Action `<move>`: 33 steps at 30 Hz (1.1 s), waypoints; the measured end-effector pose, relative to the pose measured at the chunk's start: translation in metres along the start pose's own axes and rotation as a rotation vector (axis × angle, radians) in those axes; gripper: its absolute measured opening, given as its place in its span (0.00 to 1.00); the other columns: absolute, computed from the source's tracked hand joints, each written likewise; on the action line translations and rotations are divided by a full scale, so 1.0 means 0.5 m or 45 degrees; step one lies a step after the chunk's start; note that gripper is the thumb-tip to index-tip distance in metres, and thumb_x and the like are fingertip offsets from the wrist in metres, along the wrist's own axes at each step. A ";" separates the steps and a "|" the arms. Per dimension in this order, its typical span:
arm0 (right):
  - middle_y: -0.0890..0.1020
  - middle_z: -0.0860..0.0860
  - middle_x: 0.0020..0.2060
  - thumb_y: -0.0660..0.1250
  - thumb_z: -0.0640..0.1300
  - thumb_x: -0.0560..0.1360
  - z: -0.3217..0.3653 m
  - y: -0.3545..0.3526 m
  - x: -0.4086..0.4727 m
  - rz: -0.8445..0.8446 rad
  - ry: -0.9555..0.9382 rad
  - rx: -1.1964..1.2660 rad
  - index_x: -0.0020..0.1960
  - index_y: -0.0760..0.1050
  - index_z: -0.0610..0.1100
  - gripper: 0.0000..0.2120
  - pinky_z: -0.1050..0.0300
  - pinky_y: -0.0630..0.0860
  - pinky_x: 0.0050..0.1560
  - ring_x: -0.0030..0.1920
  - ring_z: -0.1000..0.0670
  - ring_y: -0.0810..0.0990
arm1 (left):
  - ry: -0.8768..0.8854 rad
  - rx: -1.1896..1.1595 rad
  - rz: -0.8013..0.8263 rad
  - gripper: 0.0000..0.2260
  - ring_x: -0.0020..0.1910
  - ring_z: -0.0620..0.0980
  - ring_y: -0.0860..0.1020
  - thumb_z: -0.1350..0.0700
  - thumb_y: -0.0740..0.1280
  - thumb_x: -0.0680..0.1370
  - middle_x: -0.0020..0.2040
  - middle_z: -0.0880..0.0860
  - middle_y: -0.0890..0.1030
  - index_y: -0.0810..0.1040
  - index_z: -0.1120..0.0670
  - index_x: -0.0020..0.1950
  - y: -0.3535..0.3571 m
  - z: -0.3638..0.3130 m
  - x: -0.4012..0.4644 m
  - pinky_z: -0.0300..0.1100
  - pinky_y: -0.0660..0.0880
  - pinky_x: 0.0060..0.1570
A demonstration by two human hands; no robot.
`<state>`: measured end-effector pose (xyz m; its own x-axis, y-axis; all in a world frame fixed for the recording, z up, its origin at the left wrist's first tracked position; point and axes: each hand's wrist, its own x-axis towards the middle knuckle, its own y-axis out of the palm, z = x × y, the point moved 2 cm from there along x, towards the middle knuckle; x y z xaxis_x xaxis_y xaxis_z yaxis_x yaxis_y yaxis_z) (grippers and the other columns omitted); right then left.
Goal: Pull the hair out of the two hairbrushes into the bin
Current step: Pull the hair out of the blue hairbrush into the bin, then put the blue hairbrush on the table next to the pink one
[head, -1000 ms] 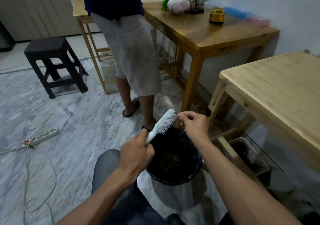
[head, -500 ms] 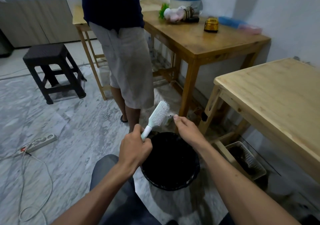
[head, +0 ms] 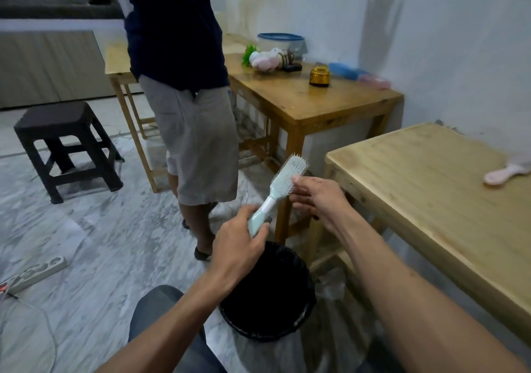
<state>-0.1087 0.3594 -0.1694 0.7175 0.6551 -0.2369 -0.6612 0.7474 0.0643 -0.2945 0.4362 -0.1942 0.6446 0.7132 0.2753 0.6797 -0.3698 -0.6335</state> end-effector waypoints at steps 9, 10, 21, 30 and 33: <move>0.86 0.46 0.38 0.71 0.45 0.78 0.159 -0.175 -0.068 -0.340 -0.158 0.051 0.50 0.82 0.40 0.07 0.58 0.82 0.36 0.34 0.51 0.84 | 0.255 -0.101 0.123 0.09 0.34 0.40 0.74 0.54 0.71 0.75 0.40 0.45 0.77 0.76 0.50 0.54 0.046 -0.196 0.064 0.30 0.65 0.30; 0.85 0.46 0.38 0.72 0.45 0.78 0.175 -0.201 -0.077 -0.376 -0.172 0.055 0.50 0.82 0.40 0.07 0.58 0.82 0.36 0.35 0.50 0.84 | 0.286 -0.115 0.147 0.09 0.35 0.40 0.75 0.54 0.71 0.76 0.41 0.46 0.78 0.76 0.51 0.55 0.058 -0.222 0.068 0.30 0.66 0.31; 0.84 0.43 0.35 0.73 0.41 0.77 0.246 -0.539 -0.187 -0.838 -0.199 0.131 0.48 0.82 0.34 0.09 0.56 0.85 0.40 0.34 0.47 0.83 | 0.577 -0.065 0.384 0.21 0.48 0.46 0.75 0.44 0.70 0.77 0.56 0.47 0.76 0.76 0.50 0.68 0.268 -0.497 0.075 0.43 0.78 0.47; 0.84 0.39 0.39 0.72 0.39 0.77 0.201 -0.741 -0.169 -1.097 -0.074 0.204 0.51 0.79 0.33 0.08 0.57 0.83 0.33 0.33 0.46 0.82 | 0.717 0.070 0.619 0.16 0.54 0.54 0.76 0.48 0.66 0.79 0.55 0.52 0.76 0.76 0.53 0.63 0.446 -0.610 0.078 0.49 0.75 0.50; 0.84 0.39 0.39 0.71 0.38 0.77 0.193 -0.802 -0.148 -1.154 -0.033 0.176 0.50 0.79 0.33 0.07 0.52 0.83 0.39 0.34 0.45 0.83 | 0.761 0.119 0.690 0.13 0.54 0.56 0.76 0.52 0.65 0.78 0.55 0.55 0.77 0.77 0.55 0.61 0.491 -0.643 0.090 0.49 0.72 0.49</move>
<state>0.1247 0.0217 -0.0842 0.9546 -0.1876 -0.2314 0.1882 0.9819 -0.0198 0.0141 0.1860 -0.1047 0.9719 0.0008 0.2356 0.2041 -0.5023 -0.8403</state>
